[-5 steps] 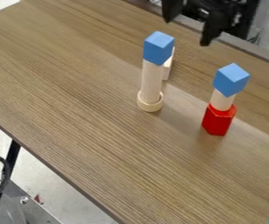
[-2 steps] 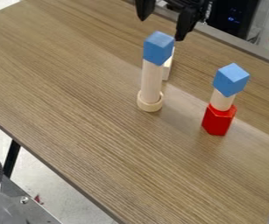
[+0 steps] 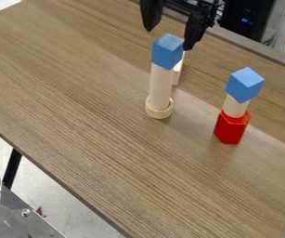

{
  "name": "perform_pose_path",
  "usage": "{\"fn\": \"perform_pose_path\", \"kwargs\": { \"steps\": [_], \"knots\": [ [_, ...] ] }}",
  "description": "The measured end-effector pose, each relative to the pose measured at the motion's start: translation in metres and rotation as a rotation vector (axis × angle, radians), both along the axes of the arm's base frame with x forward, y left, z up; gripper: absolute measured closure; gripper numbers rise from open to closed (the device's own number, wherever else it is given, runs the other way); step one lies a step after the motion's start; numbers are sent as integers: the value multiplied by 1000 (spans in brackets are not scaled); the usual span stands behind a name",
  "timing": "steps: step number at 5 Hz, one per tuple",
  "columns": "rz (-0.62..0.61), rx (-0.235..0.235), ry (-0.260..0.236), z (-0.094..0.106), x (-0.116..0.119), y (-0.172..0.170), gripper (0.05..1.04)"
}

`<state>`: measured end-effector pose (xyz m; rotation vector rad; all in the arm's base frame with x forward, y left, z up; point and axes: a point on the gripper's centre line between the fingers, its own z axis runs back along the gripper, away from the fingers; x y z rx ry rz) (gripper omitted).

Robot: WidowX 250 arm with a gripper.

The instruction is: Move the blue cube to the right side of the table under a tower of blocks

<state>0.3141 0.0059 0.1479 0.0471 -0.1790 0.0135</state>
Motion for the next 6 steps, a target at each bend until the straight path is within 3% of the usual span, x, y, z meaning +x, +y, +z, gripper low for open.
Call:
{"fn": "perform_pose_path", "kwargs": {
  "steps": [1,2,3,4,5,6],
  "knots": [
    [-6,-48,81,-4,4,1,83],
    [-8,-55,131,-8,5,4,83],
    [-14,-74,236,-15,9,2,116],
    [-21,-73,374,-23,15,4,350],
    [-19,-96,481,-26,19,3,547],
    [-20,-100,531,-23,19,5,549]
  ]
}}
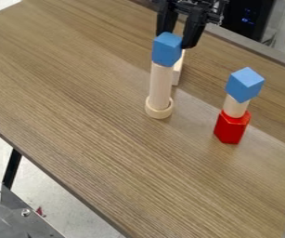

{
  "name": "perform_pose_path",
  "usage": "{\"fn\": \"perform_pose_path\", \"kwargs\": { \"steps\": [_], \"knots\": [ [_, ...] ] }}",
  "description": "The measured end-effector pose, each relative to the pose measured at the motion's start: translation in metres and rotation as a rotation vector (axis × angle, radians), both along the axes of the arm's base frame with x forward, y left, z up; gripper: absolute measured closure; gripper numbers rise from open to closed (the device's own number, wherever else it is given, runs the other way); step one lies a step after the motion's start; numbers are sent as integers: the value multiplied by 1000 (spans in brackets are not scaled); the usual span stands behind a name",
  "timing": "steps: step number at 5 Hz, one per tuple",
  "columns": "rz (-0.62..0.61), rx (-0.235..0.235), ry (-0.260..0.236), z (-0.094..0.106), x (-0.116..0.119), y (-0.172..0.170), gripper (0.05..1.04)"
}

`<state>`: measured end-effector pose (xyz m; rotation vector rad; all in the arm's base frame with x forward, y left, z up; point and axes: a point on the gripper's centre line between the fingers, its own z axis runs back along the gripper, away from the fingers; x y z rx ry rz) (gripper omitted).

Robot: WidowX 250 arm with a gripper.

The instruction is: Move the blue cube to the right side of the table under a tower of blocks

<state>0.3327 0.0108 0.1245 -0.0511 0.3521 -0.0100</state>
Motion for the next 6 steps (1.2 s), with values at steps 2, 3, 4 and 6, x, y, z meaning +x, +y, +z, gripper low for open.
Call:
{"fn": "perform_pose_path", "kwargs": {
  "steps": [2,3,4,6],
  "knots": [
    [-7,-24,-97,32,15,-3,549],
    [-70,-70,-236,64,34,-16,549],
    [-142,-90,-265,70,36,-37,549],
    [-392,-128,-372,85,-9,-116,549]
  ]
}}
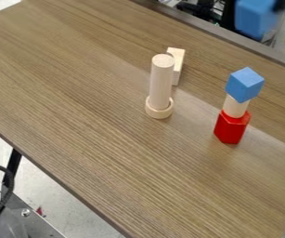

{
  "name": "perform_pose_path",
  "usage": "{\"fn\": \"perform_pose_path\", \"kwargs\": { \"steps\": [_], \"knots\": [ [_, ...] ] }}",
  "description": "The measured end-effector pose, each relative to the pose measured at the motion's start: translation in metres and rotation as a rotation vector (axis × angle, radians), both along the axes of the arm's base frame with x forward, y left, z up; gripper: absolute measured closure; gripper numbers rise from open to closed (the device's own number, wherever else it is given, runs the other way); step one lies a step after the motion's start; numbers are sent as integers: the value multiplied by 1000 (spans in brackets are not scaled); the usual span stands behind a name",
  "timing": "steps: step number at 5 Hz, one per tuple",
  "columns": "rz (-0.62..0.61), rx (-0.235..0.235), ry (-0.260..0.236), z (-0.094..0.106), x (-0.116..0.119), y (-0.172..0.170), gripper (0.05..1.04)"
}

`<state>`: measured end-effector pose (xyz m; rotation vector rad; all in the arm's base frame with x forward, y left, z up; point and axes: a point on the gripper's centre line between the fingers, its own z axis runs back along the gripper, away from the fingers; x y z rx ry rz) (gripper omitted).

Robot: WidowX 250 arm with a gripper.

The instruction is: Move the blue cube to the right side of the table under a tower of blocks

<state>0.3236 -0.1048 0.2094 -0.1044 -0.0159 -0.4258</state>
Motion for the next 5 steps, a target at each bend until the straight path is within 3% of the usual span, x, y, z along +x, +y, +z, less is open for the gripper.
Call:
{"fn": "perform_pose_path", "kwargs": {
  "steps": [1,2,5],
  "knots": [
    [-113,10,-52,-5,-32,-26,549],
    [-172,-4,-103,-23,-56,-39,549],
    [-261,-4,-239,-99,-81,-58,549]
  ]
}}
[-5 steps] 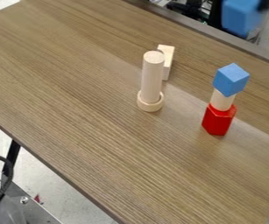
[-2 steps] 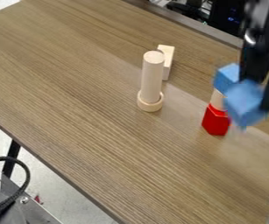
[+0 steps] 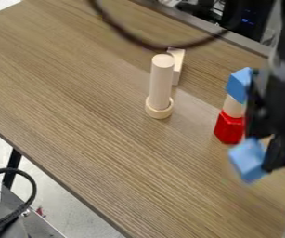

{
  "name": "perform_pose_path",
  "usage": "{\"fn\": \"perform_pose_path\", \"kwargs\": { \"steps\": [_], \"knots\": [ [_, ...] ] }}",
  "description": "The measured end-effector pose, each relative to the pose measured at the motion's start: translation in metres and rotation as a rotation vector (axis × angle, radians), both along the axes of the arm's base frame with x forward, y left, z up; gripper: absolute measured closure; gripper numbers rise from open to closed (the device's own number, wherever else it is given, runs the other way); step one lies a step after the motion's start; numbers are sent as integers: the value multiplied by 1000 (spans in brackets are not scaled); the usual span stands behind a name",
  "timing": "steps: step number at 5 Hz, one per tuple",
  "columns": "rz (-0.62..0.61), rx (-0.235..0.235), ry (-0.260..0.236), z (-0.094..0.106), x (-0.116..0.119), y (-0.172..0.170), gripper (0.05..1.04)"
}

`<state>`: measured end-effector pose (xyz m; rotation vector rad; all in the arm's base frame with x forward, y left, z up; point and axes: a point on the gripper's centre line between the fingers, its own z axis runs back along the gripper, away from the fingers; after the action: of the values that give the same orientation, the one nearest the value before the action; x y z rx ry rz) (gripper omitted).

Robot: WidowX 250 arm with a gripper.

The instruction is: Move the blue cube to the right side of the table under a tower of blocks

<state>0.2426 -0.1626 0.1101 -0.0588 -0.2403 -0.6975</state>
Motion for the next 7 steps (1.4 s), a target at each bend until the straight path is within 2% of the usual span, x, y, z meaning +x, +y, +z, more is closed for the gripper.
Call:
{"fn": "perform_pose_path", "kwargs": {
  "steps": [2,3,4,5,6,7],
  "knots": [
    [-76,128,40,-35,0,2,549],
    [-83,181,79,-50,-2,7,549],
    [-82,199,127,-63,-7,10,549],
    [-77,201,158,-66,-9,12,510],
    [-57,206,168,-63,-8,12,208],
    [-18,189,113,-43,3,9,75]
  ]
}}
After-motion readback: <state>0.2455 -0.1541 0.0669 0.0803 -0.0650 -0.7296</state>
